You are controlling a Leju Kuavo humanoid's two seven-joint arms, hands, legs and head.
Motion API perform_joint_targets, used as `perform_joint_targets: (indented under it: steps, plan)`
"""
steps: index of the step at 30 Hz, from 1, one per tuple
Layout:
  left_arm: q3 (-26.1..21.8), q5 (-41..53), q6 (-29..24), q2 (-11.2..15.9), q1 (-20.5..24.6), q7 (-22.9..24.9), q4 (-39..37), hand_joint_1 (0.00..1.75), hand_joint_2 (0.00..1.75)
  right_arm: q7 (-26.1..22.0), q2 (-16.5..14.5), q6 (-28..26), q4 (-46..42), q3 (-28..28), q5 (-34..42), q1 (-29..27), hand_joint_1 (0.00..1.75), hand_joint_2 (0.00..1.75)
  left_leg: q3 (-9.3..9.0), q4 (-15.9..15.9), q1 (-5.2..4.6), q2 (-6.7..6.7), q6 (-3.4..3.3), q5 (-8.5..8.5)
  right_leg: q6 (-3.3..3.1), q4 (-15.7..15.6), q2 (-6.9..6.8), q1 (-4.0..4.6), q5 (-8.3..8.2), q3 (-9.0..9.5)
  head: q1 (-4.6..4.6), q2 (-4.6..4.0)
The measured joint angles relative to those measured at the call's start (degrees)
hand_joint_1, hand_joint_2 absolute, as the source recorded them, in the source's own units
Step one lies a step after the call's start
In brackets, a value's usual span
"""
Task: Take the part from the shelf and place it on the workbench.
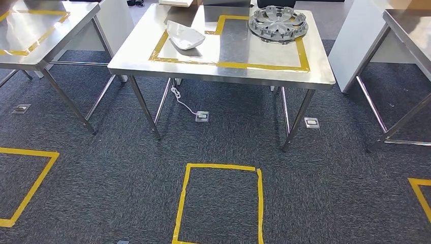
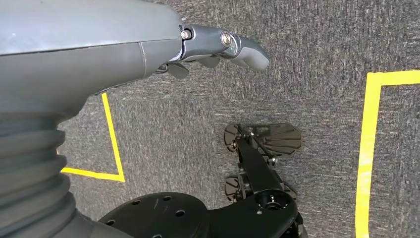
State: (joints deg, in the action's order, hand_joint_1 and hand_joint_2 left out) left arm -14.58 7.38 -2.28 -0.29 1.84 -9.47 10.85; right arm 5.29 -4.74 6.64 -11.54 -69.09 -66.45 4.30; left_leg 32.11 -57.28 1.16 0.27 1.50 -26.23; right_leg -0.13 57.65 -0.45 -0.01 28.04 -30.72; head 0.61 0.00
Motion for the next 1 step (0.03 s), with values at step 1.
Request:
perform_joint_targets:
  steps: [1]
  plan:
    - [-0.1,-0.1,0.0,0.0,0.0,0.0,0.0,0.00,1.75,0.0,0.0,0.0,0.0,0.1,0.1,0.0,0.00,1.75,0.00,0.0,0.00,0.00,0.00,0.00,0.01,0.0,0.00,0.00,-0.01,0.00,0.00,0.00]
